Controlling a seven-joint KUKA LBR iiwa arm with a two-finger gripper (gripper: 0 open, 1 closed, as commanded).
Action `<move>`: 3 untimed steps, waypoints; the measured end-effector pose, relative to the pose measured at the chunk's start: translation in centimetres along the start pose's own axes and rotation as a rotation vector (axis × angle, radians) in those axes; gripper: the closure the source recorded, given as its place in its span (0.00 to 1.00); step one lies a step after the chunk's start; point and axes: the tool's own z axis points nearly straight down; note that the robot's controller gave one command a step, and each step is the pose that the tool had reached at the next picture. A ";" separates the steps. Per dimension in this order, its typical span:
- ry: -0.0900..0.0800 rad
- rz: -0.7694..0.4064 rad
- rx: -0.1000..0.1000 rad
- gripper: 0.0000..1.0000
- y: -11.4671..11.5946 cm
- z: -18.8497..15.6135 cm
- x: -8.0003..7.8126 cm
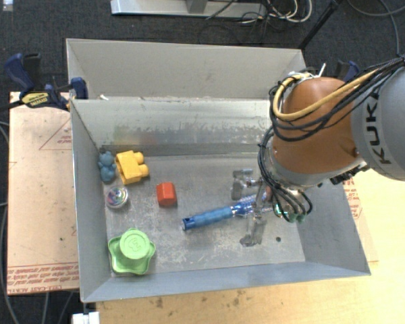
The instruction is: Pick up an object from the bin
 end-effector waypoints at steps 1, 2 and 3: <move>-0.006 0.055 0.001 0.00 -9.8 14.4 -5.7; -0.006 0.056 0.000 0.00 -9.7 14.4 -5.8; -0.007 0.057 -0.001 0.00 -9.7 14.4 -5.8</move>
Offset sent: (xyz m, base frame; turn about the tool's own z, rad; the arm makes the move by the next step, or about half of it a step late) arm 0.0567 -0.0957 -0.1403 0.0485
